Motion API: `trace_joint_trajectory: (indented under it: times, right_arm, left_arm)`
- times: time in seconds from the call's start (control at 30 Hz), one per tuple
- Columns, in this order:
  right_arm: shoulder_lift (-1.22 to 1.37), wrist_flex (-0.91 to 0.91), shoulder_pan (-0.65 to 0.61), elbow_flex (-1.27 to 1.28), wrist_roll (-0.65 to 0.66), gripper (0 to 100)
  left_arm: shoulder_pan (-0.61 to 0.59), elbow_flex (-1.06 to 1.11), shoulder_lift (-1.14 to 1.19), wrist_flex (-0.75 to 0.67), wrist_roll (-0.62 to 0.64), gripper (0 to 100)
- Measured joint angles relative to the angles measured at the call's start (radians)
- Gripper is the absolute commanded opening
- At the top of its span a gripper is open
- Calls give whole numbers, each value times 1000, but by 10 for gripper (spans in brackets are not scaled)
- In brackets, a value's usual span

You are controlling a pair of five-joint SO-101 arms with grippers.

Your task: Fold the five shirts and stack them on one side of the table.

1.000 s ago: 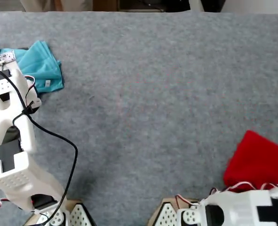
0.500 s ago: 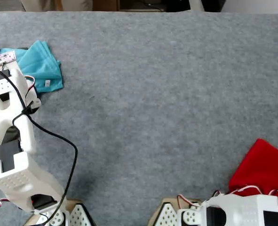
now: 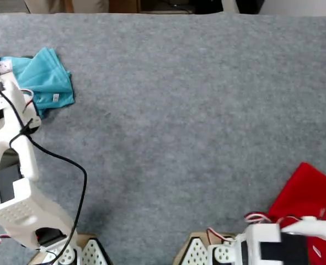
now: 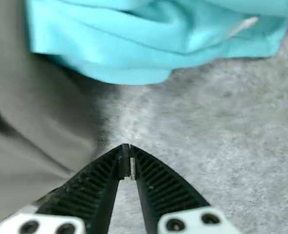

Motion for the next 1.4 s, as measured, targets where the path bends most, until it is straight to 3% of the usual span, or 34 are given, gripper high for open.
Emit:
trace_joint_trajectory:
  times: [0.23,0.6,0.8,0.97,1.2,1.33,1.4]
  right_arm:
    - [-97,75,-307,11,-186,6]
    - [-302,80,-993,21,-580,23]
    - [-218,80,-1329,21,-755,23]
    - [-126,80,-1433,-34,-809,23]
    - [-110,80,-1444,-63,-813,23]
    - [-110,81,-1444,-63,-813,23]
    - [-110,81,-1444,-63,-813,23]
  left_arm:
    - [-87,-20,0,14,-72,22]
    - [-362,-68,-135,14,-183,25]
    - [-539,-213,-109,-37,-210,119]
    - [-555,-290,66,12,-229,162]
    - [-535,-308,279,173,-318,156]
    - [-534,-325,387,173,-318,19]
    - [-520,-348,419,178,-318,27]
